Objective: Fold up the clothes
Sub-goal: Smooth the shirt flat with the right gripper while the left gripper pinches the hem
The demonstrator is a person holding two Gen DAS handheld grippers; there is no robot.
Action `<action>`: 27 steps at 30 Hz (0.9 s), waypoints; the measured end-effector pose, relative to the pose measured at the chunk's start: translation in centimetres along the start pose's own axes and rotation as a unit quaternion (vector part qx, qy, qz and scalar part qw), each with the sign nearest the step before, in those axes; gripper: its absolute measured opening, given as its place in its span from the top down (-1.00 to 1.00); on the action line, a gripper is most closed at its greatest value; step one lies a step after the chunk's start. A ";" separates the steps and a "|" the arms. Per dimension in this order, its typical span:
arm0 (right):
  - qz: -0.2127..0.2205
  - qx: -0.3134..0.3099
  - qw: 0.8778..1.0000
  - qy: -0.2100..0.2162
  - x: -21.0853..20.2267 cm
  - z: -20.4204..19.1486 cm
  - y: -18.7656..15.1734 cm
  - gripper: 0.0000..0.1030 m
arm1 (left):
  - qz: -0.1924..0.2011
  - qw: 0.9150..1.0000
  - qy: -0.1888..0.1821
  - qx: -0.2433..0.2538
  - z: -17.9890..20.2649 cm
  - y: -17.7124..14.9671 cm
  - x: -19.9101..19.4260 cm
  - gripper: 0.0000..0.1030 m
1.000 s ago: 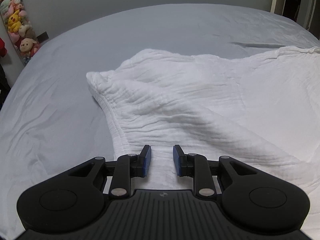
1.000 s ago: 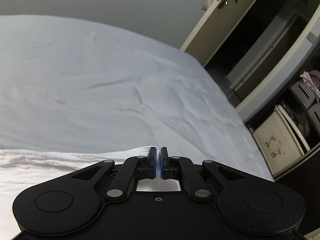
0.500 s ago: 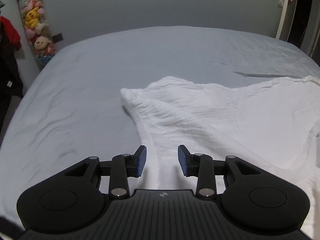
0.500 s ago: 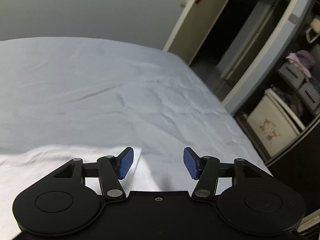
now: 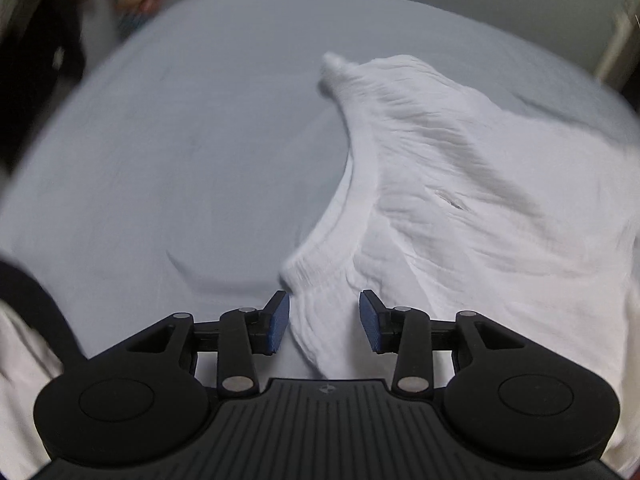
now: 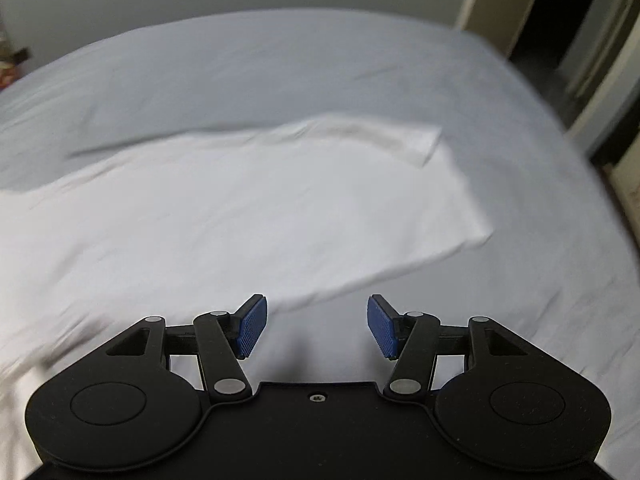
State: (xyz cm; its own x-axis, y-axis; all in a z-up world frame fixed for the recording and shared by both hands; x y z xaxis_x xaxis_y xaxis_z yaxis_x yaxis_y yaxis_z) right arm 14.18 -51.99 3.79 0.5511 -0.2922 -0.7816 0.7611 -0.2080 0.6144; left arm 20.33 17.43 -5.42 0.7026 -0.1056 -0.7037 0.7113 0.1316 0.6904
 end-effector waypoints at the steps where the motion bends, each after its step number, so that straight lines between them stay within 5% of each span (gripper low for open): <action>1: -0.005 0.000 1.000 0.010 -0.4 -0.6 -0.9 -0.04 | 0.004 1.000 -0.006 -0.016 0.1 -0.4 0.1 0.29; 5: -0.023 -0.026 0.999 0.042 -2.7 -3.8 -5.7 -0.04 | 0.012 1.000 -0.013 -0.016 1.3 -0.9 0.5 0.92; 16: -0.067 -0.092 0.975 0.193 -9.0 -17.1 -15.7 -0.04 | 0.077 0.993 0.089 0.026 -3.3 3.6 -2.9 0.97; 19: -0.073 -0.120 0.963 0.230 -10.3 -20.8 -17.5 -0.04 | 0.067 0.993 0.094 0.005 -3.9 3.2 -3.0 0.75; 22: -0.071 -0.149 0.952 0.257 -11.3 -24.1 -18.6 -0.04 | 0.080 0.992 0.095 0.016 -2.4 2.8 -3.6 0.16; 27: -0.042 -0.227 0.930 0.286 -13.8 -29.3 -19.9 -0.04 | 0.130 0.985 0.091 0.063 2.9 2.0 -6.4 0.10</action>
State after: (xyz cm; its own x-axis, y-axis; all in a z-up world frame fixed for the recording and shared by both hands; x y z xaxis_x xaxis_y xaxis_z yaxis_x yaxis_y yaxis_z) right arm 1.43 -16.41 -0.81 0.4758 0.2779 -0.8345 0.8042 0.2467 0.5407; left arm 17.35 15.49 0.96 0.8549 0.0950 -0.5101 0.5119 0.0061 0.8590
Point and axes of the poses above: each gripper's, at about its wrist camera, not at the fingertips, and x roughly the way its jaws point, z to its right, y to its top, the point moved 9 cm from there along x, roughly the way its jaws point, and after that the axes turned 15 degrees about z, right-handed, at the moved point
